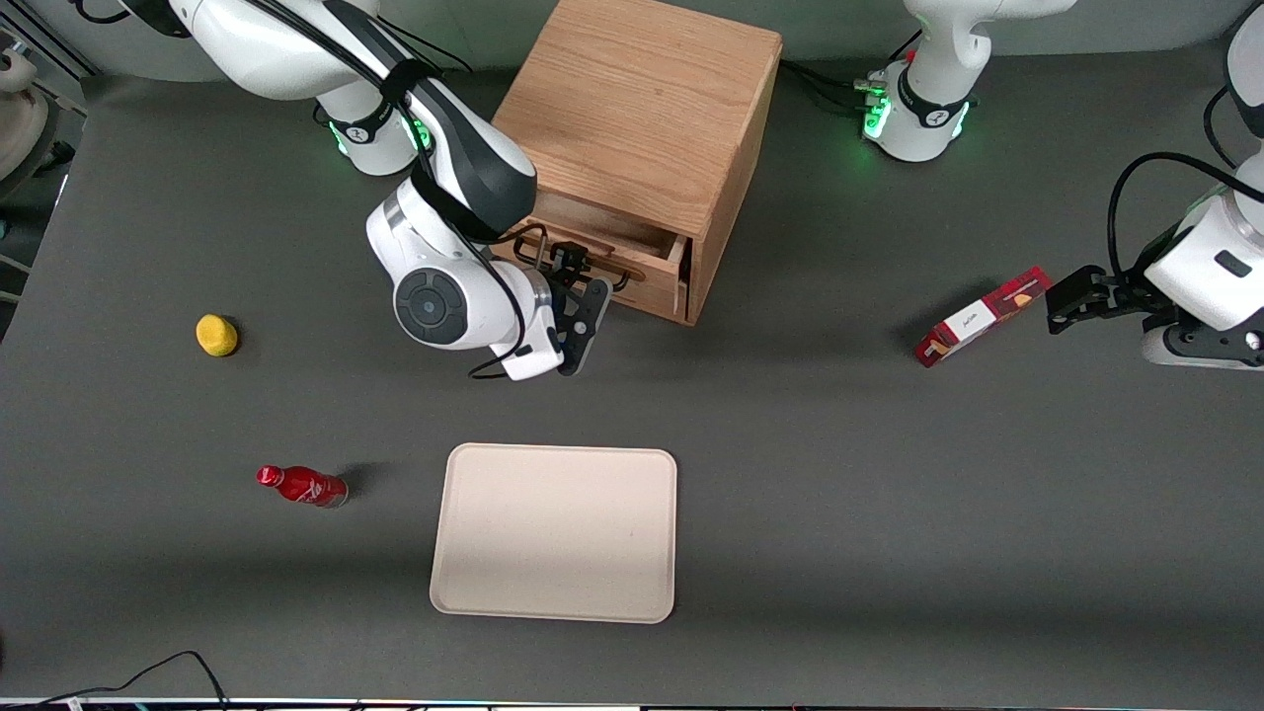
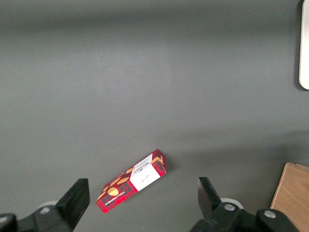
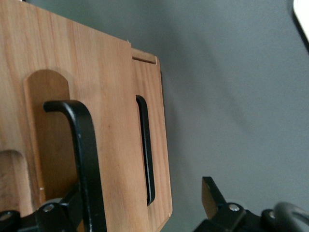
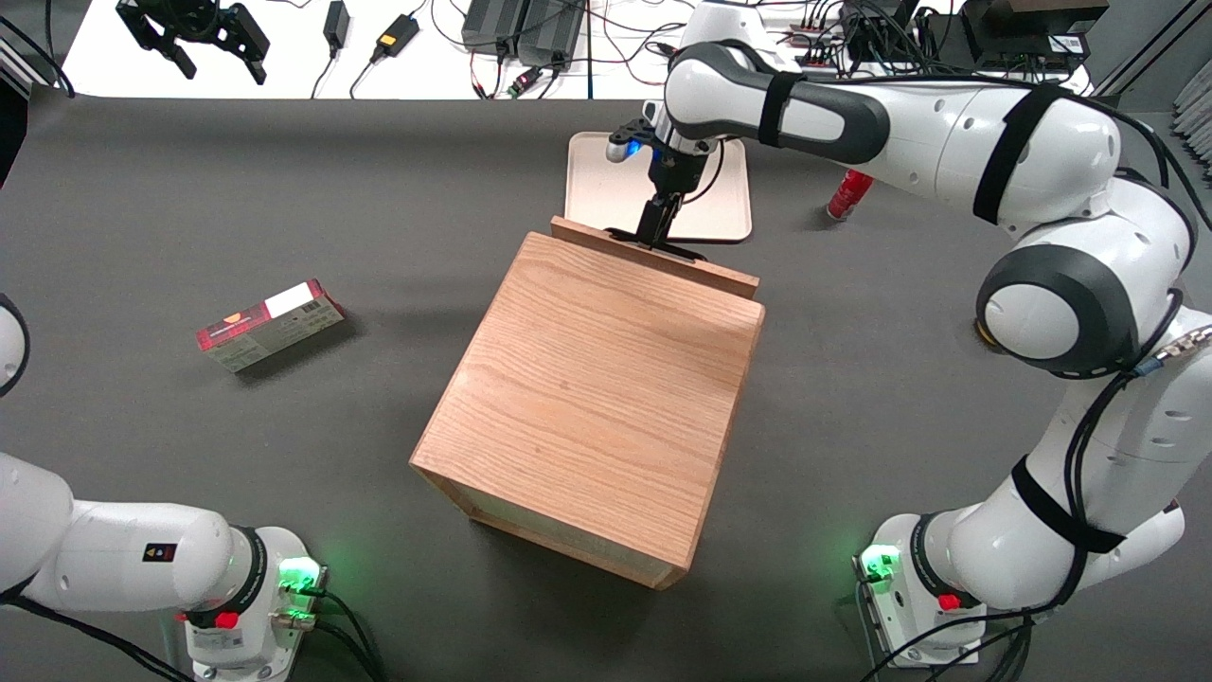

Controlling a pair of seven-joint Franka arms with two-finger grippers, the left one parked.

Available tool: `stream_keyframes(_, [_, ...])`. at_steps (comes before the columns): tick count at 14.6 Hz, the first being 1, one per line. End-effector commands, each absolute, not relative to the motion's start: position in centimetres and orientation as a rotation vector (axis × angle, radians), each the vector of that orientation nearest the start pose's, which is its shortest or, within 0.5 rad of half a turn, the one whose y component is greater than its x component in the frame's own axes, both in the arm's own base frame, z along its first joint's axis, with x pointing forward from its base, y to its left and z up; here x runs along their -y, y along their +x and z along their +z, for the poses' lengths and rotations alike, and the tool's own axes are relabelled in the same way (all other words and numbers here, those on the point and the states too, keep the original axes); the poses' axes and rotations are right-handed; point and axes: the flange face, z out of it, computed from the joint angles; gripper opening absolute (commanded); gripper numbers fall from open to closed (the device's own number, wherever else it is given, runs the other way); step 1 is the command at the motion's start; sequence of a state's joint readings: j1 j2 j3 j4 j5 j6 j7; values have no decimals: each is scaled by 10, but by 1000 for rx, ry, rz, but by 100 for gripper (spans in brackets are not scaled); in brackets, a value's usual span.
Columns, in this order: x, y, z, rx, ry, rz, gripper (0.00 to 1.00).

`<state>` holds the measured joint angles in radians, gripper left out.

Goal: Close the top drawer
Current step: 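Press the drawer fully shut with the right gripper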

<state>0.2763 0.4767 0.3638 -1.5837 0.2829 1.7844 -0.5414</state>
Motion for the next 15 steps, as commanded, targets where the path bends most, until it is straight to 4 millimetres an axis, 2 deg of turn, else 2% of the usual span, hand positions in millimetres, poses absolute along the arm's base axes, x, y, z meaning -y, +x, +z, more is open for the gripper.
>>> stream_keyframes(1, [-381, 501, 371, 1322, -2333, 368, 100])
stream_keyframes(4, [-385, 490, 366, 1318, -2328, 370, 100])
stream_keyframes(8, [-391, 472, 375, 1331, -2332, 370, 100])
stream_keyframes(11, [-403, 461, 383, 1309, -2323, 373, 100])
stream_keyframes(15, [-401, 467, 391, 1307, -2328, 350, 100])
